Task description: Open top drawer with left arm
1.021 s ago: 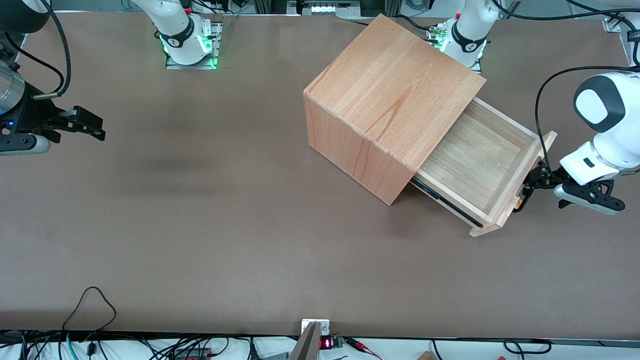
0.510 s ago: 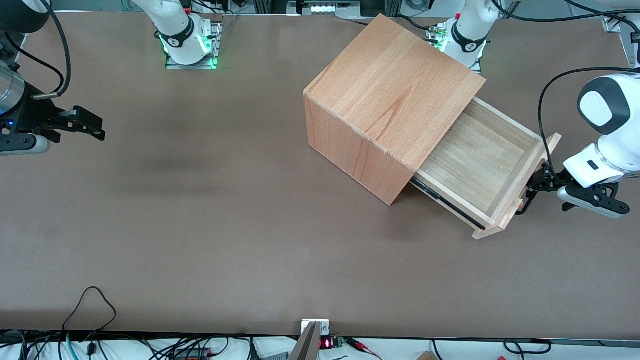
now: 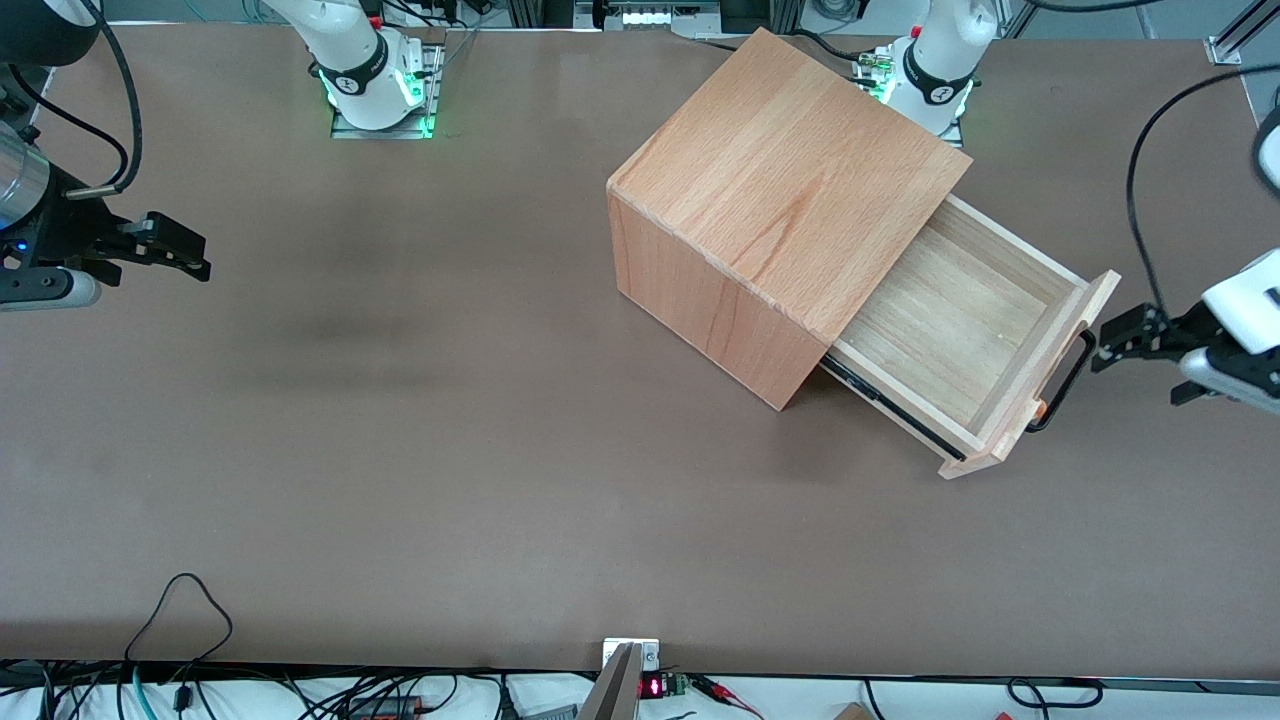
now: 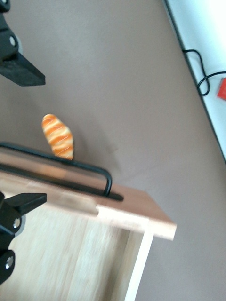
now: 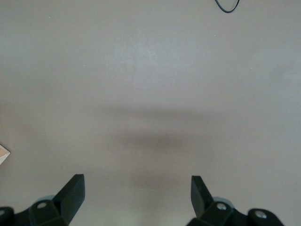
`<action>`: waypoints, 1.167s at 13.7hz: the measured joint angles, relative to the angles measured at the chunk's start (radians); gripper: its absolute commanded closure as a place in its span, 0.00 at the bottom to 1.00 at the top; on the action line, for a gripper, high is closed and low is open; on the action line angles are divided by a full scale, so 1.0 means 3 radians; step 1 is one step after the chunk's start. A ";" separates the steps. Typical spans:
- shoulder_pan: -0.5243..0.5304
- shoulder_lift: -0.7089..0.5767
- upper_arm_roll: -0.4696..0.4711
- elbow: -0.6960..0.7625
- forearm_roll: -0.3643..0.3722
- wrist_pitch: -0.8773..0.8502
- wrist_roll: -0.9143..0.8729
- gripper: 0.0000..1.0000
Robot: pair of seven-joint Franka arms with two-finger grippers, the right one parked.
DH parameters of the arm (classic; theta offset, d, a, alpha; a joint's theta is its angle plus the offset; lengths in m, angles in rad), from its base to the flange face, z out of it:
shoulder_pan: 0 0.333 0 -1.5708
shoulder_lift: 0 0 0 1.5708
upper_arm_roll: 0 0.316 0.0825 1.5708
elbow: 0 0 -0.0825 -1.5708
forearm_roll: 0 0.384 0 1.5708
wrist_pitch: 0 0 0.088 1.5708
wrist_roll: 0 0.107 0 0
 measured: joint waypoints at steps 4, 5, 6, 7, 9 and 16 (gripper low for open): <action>0.0000 -0.0052 0.0009 0.0335 0.0231 -0.0698 -0.0501 0.00; -0.0001 -0.0085 0.0009 0.0396 0.0278 -0.0850 -0.0645 0.00; -0.0001 -0.0125 0.0009 0.0427 0.0316 -0.0941 -0.0753 0.00; -0.0001 -0.0161 0.0009 0.0440 0.0353 -0.0985 -0.0835 0.00; -0.0003 -0.0236 0.0009 0.0445 0.0430 -0.1058 -0.1033 0.00; -0.0048 -0.0391 -0.0019 0.0442 0.0612 -0.1193 -0.1648 0.00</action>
